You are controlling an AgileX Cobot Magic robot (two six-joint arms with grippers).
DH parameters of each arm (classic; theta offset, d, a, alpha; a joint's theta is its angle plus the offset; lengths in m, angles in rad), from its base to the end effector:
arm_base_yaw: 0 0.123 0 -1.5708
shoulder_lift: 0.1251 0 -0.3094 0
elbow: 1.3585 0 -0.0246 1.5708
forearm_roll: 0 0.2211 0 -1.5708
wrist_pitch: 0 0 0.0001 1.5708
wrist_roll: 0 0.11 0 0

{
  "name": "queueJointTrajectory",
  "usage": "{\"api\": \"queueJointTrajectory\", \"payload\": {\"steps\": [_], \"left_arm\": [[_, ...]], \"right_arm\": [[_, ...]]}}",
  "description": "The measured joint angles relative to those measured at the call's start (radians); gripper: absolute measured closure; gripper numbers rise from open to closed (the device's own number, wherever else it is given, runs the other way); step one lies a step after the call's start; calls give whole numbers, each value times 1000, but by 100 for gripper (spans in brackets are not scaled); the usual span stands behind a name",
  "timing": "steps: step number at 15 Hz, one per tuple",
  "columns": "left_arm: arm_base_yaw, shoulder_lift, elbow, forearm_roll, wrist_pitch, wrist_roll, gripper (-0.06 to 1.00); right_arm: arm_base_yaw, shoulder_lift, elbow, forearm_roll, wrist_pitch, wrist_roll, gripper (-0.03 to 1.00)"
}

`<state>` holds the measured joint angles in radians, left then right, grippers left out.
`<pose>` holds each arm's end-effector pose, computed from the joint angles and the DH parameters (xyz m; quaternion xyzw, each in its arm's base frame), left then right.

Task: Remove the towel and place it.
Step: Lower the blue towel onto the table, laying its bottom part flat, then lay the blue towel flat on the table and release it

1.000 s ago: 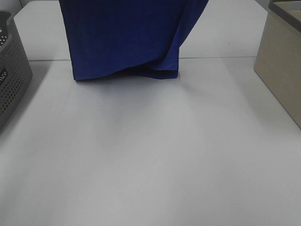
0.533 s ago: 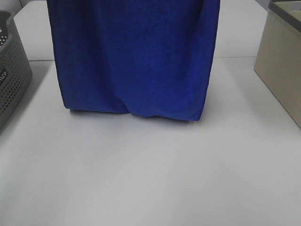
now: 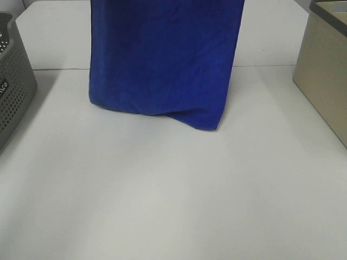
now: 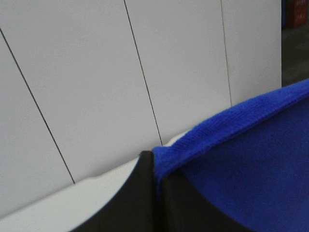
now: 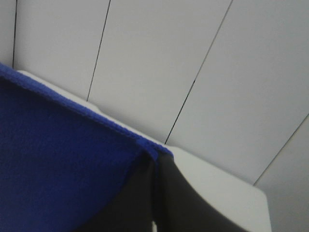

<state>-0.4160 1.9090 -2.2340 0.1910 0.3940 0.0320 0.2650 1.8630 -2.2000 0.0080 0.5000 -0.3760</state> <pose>0.4063 -0.1707 0.5135 0.1896 0.6721 -0.0487 0.7141 0.4115 0.1121 0.5108 -0.2298 0.6964 -0.0339 0.6790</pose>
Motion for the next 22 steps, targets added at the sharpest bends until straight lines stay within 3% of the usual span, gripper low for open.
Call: {"api": "queueJointTrajectory", "payload": {"steps": [3,7,12,15,18,19,22], "left_arm": [[-3,2,0,30,-98,7,94],[-7,3,1,33,-60,18,94],[-29,-9,1,29,212,40,94],[-60,-44,1,21,342,48,94],[-66,-69,1,2,565,48,94],[-66,-86,1,-16,715,18,94],[-66,-136,16,-76,798,-16,94]], "right_arm": [[-30,0,-32,63,-11,-36,95],[-35,0,-32,82,63,-55,95],[-39,-9,-32,103,358,-56,95],[-42,-24,-32,119,486,-56,95],[-42,-47,-32,179,670,-56,95],[-43,-70,-30,225,704,-56,95],[-43,-142,72,272,710,-55,95]]}}
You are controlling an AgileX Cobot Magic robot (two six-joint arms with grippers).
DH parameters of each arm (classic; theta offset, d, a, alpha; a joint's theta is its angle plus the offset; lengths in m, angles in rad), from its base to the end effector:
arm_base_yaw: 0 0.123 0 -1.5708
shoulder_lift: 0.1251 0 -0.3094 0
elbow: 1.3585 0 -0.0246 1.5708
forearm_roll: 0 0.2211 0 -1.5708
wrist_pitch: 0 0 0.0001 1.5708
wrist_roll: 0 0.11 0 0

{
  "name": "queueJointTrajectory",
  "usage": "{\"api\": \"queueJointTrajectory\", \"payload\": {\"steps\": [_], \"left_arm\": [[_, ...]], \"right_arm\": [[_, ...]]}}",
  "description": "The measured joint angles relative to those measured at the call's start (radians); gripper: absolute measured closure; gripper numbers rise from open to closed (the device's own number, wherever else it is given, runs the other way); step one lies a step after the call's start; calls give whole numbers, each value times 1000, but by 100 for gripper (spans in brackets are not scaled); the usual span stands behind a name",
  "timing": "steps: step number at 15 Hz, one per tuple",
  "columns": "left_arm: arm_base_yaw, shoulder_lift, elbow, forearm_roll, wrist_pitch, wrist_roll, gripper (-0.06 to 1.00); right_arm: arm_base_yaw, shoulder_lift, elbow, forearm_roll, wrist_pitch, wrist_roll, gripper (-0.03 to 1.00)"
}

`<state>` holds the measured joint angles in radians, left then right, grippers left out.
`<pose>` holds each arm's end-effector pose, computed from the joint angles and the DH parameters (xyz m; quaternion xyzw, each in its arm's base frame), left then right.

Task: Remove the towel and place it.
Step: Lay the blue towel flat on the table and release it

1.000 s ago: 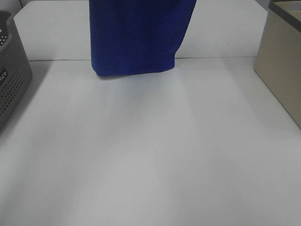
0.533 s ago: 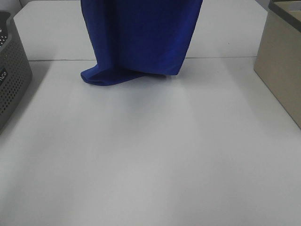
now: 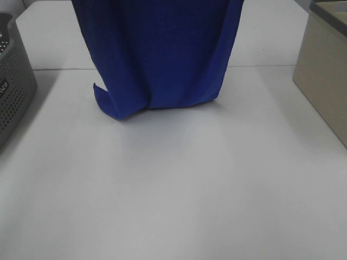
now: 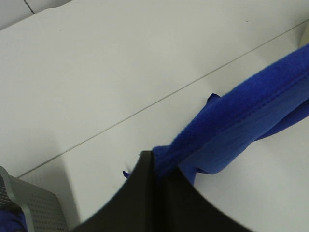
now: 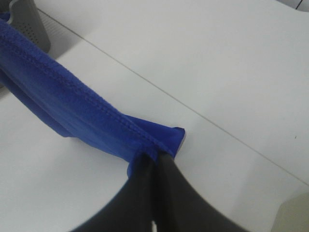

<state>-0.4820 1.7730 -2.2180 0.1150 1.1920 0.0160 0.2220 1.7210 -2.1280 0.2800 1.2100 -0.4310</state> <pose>0.3280 -0.1583 0.4824 0.2167 0.8700 -0.0457 0.4405 0.3333 0.1044 0.4785 -0.2978 0.8505 0.0956 0.4228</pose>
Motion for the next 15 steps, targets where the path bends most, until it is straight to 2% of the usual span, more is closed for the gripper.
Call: {"api": "queueJointTrajectory", "payload": {"steps": [3,5,10,13,14,15], "left_arm": [[0,-75,87,-92,6,-4,94],[0,-165,289,-165,9,-9,94],[0,-359,746,-271,1,-43,94],[0,-384,909,-337,-8,-44,94],[0,-384,1014,-396,-14,-33,94],[0,-384,1014,-396,-14,-33,94]], "right_arm": [[-4,-92,184,24,-1,24,95],[-4,-180,365,56,-1,55,95],[-4,-334,802,197,1,84,95],[-4,-347,964,226,-1,84,95],[-4,-348,1075,242,-1,84,95],[-4,-348,1075,242,-1,84,95]]}}
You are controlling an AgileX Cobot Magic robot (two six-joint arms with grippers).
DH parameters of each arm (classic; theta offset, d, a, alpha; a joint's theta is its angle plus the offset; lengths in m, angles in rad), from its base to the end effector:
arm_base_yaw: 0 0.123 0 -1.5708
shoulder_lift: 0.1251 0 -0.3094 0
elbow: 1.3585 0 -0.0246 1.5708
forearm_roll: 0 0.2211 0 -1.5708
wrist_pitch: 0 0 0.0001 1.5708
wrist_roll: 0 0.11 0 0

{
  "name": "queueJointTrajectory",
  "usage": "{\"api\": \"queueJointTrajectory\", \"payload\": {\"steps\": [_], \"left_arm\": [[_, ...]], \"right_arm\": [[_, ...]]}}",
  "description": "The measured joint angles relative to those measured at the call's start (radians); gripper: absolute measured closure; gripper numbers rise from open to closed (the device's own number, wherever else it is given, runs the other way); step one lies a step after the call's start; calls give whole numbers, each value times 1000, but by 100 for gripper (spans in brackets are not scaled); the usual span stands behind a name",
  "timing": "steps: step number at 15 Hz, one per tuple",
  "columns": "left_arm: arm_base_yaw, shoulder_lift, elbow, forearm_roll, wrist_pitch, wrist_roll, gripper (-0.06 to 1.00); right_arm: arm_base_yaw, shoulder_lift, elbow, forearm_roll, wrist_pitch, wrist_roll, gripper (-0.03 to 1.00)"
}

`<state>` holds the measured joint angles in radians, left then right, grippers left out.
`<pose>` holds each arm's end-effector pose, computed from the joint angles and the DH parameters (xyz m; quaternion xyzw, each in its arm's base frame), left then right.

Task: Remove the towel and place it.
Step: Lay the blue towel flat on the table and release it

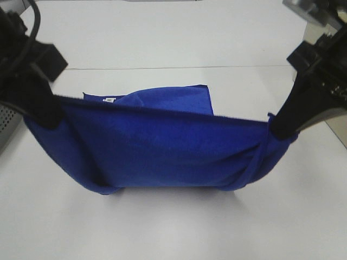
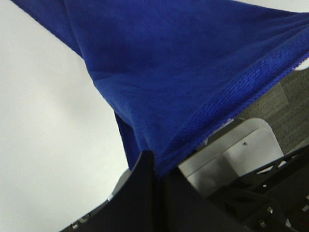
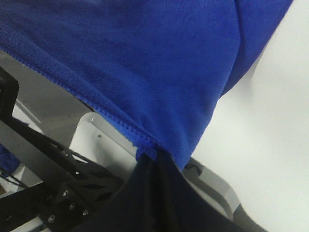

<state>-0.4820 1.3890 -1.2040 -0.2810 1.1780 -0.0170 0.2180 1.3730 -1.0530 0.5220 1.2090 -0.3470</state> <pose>0.1971 -0.1349 0.3335 0.1926 0.9609 -0.1676 0.1075 0.1994 0.0967 0.3087 -0.1962 0.9470 0.2422 0.0780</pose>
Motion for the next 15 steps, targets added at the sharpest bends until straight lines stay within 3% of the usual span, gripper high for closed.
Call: {"api": "queueJointTrajectory", "payload": {"steps": [2,8,11,15], "left_arm": [[0,-35,98,-33,-4,17,94],[0,-231,188,-115,-3,-20,94],[-3,-285,348,-216,-3,-27,94],[-111,-290,478,-250,-13,-76,94]], "right_arm": [[0,-4,110,57,0,4,95],[0,-176,271,139,-1,79,95],[0,-268,401,167,0,100,95],[-1,-341,512,170,6,131,95]]}}
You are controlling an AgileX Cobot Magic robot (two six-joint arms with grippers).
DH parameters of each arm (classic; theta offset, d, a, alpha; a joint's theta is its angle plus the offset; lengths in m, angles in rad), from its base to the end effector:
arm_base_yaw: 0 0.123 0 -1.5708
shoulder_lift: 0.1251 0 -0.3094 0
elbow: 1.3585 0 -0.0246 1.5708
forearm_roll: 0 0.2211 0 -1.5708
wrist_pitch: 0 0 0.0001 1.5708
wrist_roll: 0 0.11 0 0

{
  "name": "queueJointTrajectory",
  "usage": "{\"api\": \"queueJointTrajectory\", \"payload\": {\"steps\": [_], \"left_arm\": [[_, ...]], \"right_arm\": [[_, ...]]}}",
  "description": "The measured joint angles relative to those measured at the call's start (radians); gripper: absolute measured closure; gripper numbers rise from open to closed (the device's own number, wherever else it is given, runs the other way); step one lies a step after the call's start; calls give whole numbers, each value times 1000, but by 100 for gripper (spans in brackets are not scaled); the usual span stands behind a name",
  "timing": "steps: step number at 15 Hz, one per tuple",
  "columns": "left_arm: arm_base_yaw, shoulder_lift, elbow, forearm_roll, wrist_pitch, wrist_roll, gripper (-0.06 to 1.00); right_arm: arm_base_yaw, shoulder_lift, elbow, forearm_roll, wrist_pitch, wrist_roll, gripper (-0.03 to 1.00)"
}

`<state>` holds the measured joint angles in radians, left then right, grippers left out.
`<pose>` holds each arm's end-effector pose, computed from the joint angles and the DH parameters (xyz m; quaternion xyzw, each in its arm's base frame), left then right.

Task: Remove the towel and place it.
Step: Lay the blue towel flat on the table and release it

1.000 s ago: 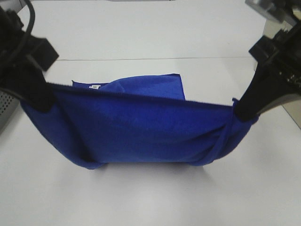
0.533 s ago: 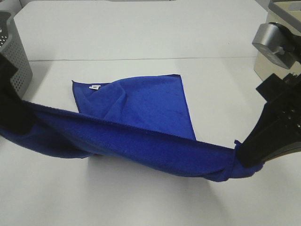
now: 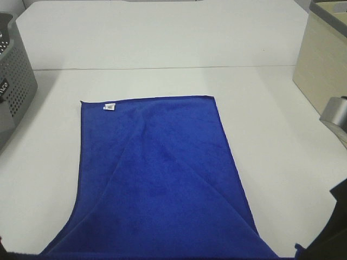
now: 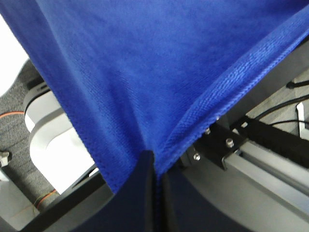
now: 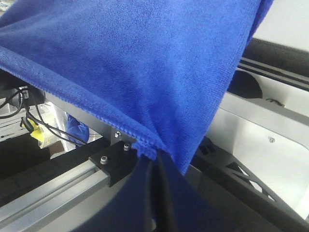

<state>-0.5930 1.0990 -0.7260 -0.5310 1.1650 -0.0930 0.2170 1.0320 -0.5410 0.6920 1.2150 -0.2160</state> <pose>0.0800 -0.1156 0.2794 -0.1521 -0.9553 0.2519 0.0285 0.0762 0.0842 0.2540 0.0792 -0.9455 -0.3150 0.0227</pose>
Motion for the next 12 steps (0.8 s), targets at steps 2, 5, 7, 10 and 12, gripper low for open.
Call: {"api": "queueJointTrajectory", "payload": {"steps": [2,5,7,10,12], "left_arm": [[-56,0,52,1,-14,-33,94],[-58,51,100,27,0,-38,94],[-58,70,100,26,0,-34,94],[-58,81,100,26,0,-25,94],[-58,81,100,26,0,-25,94]], "right_arm": [[-1,-14,61,-15,1,21,95],[-5,-14,102,-43,-8,45,95],[-5,-14,103,-43,-10,50,95],[-5,-14,103,-43,-11,54,95],[-5,-14,103,-43,-12,64,95]]}}
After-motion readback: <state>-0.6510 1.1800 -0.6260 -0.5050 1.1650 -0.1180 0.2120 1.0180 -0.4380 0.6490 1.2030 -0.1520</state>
